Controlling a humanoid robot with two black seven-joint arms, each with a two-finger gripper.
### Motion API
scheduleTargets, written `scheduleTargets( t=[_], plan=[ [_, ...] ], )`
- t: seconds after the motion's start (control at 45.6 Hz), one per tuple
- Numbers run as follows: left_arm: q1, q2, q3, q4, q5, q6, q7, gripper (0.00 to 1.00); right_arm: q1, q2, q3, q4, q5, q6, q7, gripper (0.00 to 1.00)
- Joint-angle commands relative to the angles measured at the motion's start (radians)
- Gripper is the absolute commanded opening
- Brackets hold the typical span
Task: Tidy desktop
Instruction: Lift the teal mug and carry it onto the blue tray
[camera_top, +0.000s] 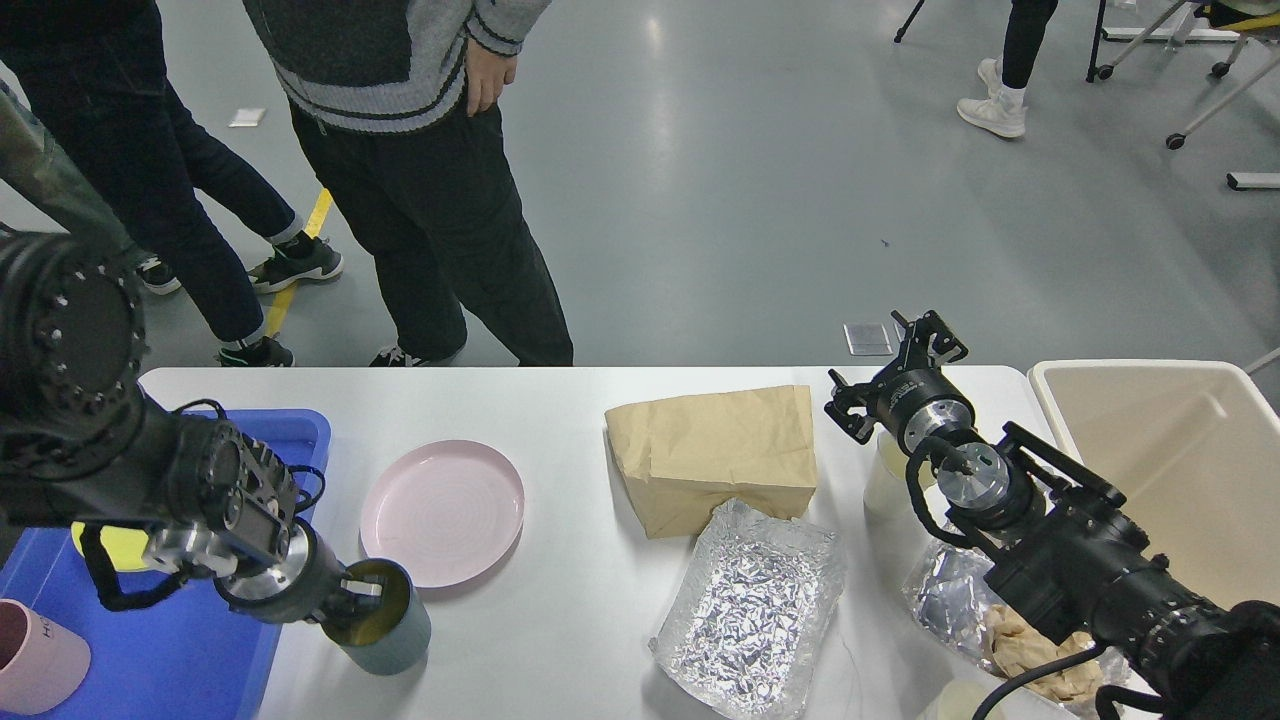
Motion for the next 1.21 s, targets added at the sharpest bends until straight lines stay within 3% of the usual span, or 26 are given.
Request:
scheduleTargets(
  t=[0.0,0.285,0.57,0.745,0.943,1.184],
  plan=[
    [-0.126,0.063,0.001,-0.037,0.001,-0.126,0.000,0.01,-0.001,0.001,0.000,-0.001,0.000,0.000,0.000,1.00],
    [-0.409,0.221,0.040,-0.058,0.003,-0.498,-0.002,0.01,-0.001,-0.001,0.000,-0.001,-0.002,0.000,0.000,1.00],
    [-0.774,0.325,0.142,-0.057,0.017,-0.775,-0.003,0.01,-0.001,-0.001,0.000,-0.001,0.000,0.000,0.000,1.00],
    [-0.815,0.322,0.170,-0.055,0.017,-0.778,-0.002,0.01,-0.001,-0.001,0.000,-0.001,0.000,0.000,0.000,1.00],
    [-0.732,0.312,0.187,-0.054,0.017,-0.772,-0.002,0.01,-0.001,-0.001,0.000,-0.001,0.000,0.000,0.000,1.00],
    [-0.577,0.308,0.199,-0.049,0.020,-0.599,0.003,0.01,-0.001,-0.001,0.000,0.000,0.000,0.000,0.000,1.00]
  ],
)
